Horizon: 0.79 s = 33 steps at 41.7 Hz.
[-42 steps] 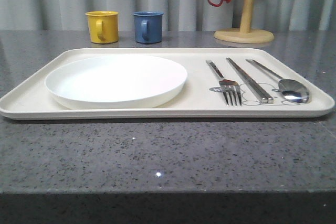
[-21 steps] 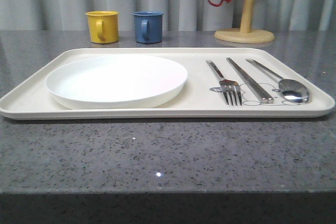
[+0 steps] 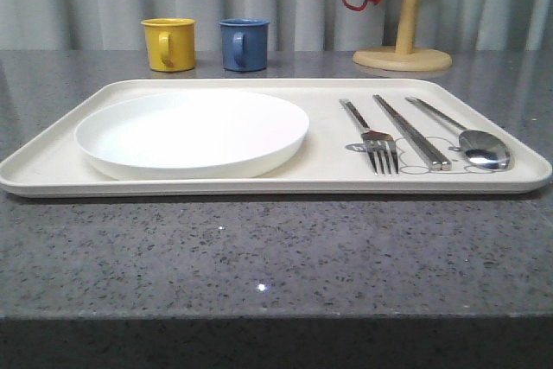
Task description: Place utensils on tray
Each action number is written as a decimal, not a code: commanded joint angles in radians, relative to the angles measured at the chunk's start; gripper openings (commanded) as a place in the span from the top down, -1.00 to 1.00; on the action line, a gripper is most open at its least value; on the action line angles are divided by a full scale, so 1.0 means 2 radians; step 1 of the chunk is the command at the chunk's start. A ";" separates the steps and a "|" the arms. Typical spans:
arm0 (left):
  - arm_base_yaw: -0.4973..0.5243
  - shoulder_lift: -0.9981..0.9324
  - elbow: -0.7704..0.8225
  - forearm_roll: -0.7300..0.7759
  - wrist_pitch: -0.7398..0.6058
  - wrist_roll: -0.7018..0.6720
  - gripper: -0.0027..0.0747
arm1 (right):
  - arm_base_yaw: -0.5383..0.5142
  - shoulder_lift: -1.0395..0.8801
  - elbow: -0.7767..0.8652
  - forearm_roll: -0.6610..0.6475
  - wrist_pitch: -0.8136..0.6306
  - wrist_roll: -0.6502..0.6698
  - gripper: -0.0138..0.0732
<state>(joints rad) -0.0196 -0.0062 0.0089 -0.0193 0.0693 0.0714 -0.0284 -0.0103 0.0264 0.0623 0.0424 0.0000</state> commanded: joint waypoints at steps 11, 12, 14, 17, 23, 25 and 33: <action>0.002 -0.012 -0.001 -0.005 -0.045 0.001 0.98 | -0.001 -0.008 0.000 -0.031 -0.048 0.038 0.84; 0.002 -0.012 -0.001 -0.005 -0.045 0.001 0.98 | 0.001 -0.009 0.000 -0.027 -0.048 0.034 0.84; 0.002 -0.012 -0.001 -0.005 -0.045 0.001 0.98 | 0.007 -0.009 0.000 -0.018 -0.048 0.021 0.84; 0.002 -0.012 -0.001 -0.005 -0.045 0.001 0.98 | 0.020 -0.009 0.000 -0.007 -0.048 0.000 0.84; 0.002 -0.012 -0.001 -0.005 -0.045 0.001 0.98 | 0.026 -0.009 0.000 -0.007 -0.052 0.000 0.84; 0.002 -0.012 -0.001 -0.005 -0.045 0.001 0.98 | 0.026 -0.009 0.000 -0.007 -0.052 0.000 0.84; 0.002 -0.012 -0.001 -0.005 -0.045 0.001 0.98 | 0.026 -0.009 0.000 -0.007 -0.051 0.000 0.84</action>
<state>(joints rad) -0.0196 -0.0062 0.0089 -0.0193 0.0693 0.0714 0.0231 -0.0103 0.0264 0.0473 0.0279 0.0103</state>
